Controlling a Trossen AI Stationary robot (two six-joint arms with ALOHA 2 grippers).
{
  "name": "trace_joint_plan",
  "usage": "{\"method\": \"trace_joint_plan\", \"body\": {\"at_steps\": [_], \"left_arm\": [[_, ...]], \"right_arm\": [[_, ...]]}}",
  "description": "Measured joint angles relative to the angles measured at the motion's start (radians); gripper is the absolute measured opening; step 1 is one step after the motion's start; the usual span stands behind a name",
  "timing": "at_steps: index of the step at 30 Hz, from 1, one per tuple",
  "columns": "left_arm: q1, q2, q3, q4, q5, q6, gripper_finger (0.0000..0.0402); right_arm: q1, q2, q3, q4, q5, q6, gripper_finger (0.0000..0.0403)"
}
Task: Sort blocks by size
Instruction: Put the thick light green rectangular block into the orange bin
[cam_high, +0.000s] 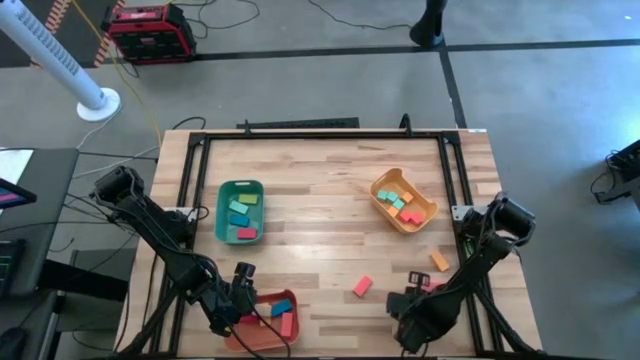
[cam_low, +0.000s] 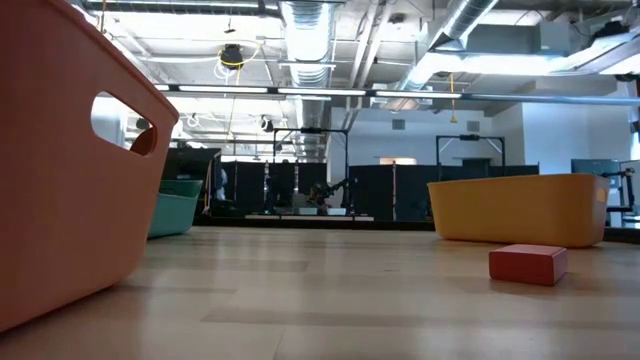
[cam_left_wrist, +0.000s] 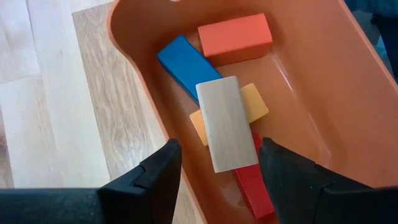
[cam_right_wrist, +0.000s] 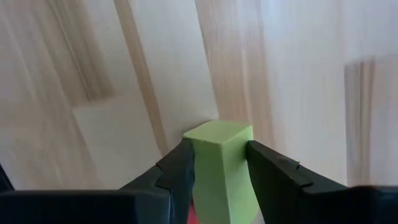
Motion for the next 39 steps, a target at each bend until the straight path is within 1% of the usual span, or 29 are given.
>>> {"method": "trace_joint_plan", "body": {"at_steps": [7, 13, 17, 22, 25, 28, 35, 39], "left_arm": [[0.0, 0.0, 0.0, 0.0, 0.0, 0.004, 0.0203], [0.0, 0.0, 0.0, -0.005, 0.0, 0.017, 0.0203], [0.0, 0.0, 0.0, -0.005, 0.0, 0.024, 0.0203], [0.003, 0.0, 0.0, -0.005, 0.0, 0.027, 0.0203], [0.009, 0.0, 0.0, -0.005, 0.0, 0.028, 0.0203], [0.015, 0.0, 0.0, -0.005, 0.0, 0.031, 0.0203], [0.02, 0.0, 0.0, -0.005, 0.0, 0.032, 0.0203], [0.02, 0.0, 0.0, -0.005, 0.0, 0.032, 0.0203]], "right_arm": [[-0.05, 0.001, 0.006, 0.051, 0.014, -0.055, 0.0172], [-0.072, 0.001, 0.007, 0.061, 0.013, -0.056, 0.0174], [-0.073, 0.001, 0.008, 0.055, 0.015, -0.063, 0.0194], [-0.073, 0.0, 0.008, 0.032, 0.019, -0.058, 0.0243], [-0.072, 0.0, 0.008, 0.032, 0.019, -0.056, 0.0263], [-0.072, 0.0, 0.009, 0.032, 0.019, -0.055, 0.027], [-0.051, -0.001, 0.009, 0.031, 0.018, -0.04, 0.0271], [-0.029, -0.001, 0.009, -0.003, 0.015, 0.014, 0.0271]]}}
